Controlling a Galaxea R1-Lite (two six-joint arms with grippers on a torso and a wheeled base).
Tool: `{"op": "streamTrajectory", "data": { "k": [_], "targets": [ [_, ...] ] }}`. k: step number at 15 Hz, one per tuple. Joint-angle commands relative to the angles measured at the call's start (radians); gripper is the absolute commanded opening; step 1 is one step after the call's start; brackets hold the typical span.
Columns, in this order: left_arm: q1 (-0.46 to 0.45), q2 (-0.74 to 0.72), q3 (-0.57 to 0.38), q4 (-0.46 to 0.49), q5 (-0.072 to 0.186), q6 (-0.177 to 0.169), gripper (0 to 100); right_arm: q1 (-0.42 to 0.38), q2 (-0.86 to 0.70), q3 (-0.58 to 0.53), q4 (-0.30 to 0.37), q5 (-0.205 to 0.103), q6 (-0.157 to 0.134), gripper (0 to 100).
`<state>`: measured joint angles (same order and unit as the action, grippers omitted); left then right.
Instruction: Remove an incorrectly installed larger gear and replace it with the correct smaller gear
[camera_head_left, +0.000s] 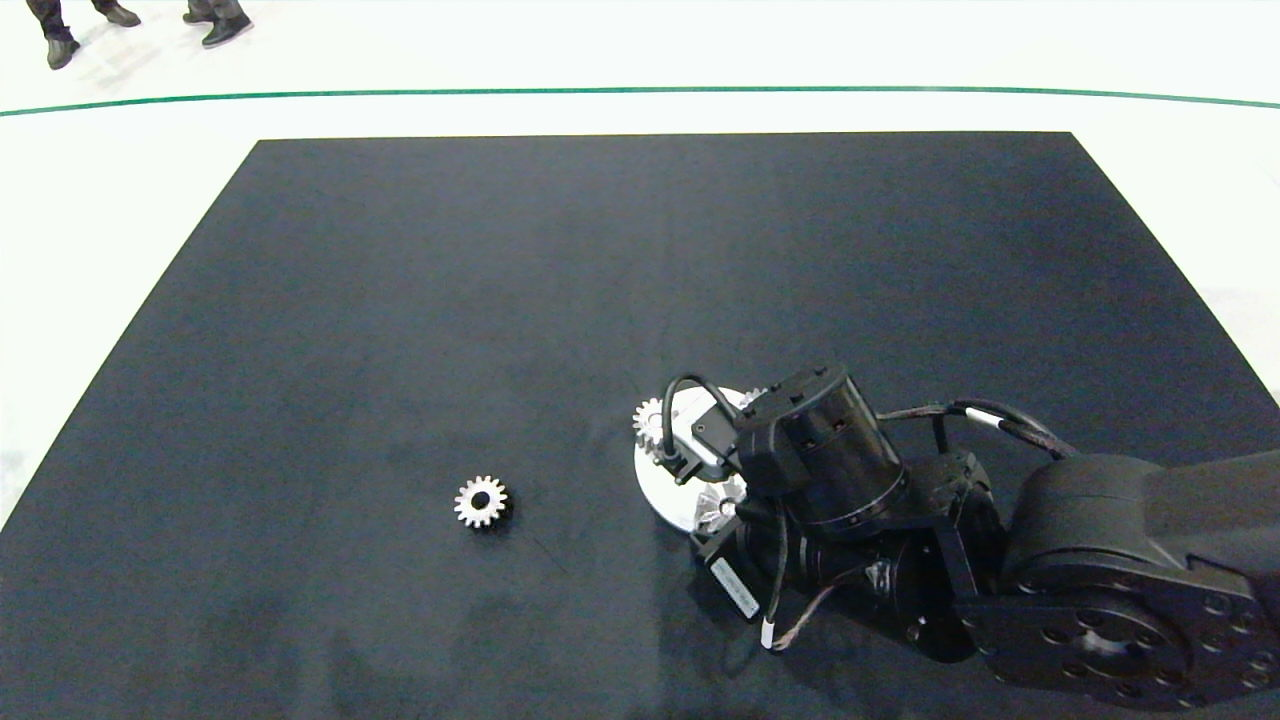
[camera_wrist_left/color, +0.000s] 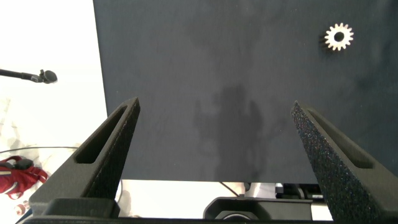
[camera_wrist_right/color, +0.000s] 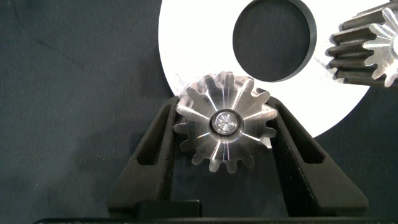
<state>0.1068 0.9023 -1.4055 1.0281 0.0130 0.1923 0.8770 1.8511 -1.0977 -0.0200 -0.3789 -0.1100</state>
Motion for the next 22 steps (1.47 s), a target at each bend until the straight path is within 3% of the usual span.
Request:
{"op": "streamTrajectory", "data": {
  "k": [1,6,14,22],
  "targets": [
    [0.001,0.000,0.000,0.006,0.002,0.001,100,0.003,-0.001,0.009,-0.003,0.000,0.000,26],
    [0.001,0.000,0.000,0.004,0.002,0.002,100,0.005,-0.010,0.036,-0.078,-0.001,-0.002,17],
    [0.001,0.000,0.000,0.006,0.001,0.002,100,0.011,-0.035,0.038,-0.092,0.000,0.000,1],
    [0.001,0.000,0.000,0.004,0.001,0.007,100,0.033,-0.090,0.044,-0.110,-0.001,-0.002,0]
  ]
}}
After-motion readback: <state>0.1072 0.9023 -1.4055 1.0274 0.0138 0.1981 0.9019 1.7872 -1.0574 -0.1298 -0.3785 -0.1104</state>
